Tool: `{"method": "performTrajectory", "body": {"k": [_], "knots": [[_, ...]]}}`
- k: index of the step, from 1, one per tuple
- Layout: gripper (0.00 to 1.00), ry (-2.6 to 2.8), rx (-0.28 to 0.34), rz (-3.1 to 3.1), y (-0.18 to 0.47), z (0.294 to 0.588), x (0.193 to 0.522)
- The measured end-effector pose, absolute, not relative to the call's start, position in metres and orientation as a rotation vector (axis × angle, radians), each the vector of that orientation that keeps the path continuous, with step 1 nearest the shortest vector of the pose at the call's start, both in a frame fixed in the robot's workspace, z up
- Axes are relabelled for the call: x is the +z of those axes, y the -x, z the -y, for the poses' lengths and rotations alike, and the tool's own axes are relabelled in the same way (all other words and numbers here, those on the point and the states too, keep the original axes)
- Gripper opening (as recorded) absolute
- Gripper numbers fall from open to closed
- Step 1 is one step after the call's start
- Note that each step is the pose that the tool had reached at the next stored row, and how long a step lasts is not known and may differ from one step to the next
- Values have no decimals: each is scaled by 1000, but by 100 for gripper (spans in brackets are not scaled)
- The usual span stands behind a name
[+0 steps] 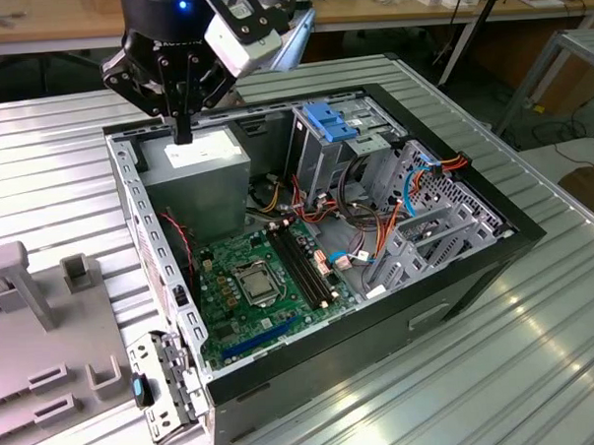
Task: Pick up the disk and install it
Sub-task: 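Reach for the disk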
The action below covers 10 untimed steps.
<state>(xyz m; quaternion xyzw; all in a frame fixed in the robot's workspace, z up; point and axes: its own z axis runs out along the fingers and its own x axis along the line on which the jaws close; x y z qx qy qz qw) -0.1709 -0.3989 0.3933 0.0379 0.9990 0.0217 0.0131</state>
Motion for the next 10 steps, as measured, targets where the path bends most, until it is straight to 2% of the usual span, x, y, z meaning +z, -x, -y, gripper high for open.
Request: {"method": "performTrajectory", "body": {"k": [10], "knots": [[11, -118, 68, -3112, 183, 399, 393]]}}
